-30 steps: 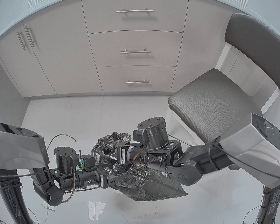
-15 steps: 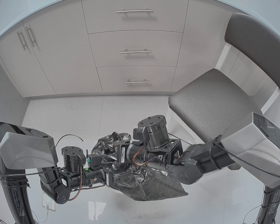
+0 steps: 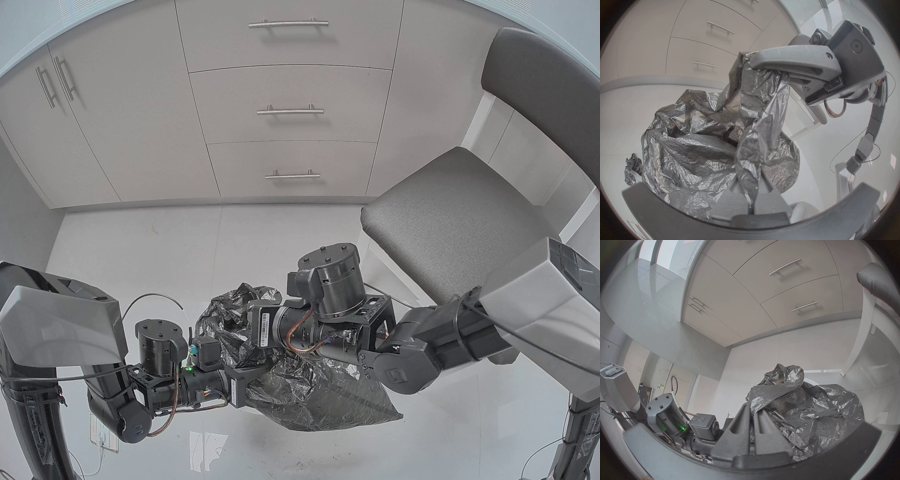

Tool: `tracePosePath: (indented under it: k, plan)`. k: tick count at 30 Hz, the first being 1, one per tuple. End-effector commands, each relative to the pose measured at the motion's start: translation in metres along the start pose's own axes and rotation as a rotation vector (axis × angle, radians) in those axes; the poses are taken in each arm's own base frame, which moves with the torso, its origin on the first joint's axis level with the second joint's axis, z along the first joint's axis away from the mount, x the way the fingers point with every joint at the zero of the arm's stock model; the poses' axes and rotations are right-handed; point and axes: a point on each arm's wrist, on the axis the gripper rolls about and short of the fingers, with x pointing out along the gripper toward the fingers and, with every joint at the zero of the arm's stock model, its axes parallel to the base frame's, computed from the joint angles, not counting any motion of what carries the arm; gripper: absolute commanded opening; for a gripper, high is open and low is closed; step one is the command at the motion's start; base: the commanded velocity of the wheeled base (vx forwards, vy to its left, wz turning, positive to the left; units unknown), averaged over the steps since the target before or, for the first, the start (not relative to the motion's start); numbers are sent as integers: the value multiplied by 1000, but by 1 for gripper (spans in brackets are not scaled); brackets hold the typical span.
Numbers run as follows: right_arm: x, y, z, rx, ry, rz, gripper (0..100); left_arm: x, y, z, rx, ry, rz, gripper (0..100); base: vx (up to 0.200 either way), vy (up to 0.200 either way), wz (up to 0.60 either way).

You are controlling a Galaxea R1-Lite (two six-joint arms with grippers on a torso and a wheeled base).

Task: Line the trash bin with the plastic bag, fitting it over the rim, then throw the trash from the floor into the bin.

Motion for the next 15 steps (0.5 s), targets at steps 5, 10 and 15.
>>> tracePosePath:
  k: [5,10,15]
  plan:
    - [-1,-1,-3,-1,10,-5,0,-5,2,4,-45,-24,5,0,0,0,0]
    - [-7,4,4,1,75,-42,0,-5,2,8,-68,-62,1,0,0,0,0]
    - [-9,5,7,0,71,-40,100,-4,3,7,-72,-60,2,0,0,0,0]
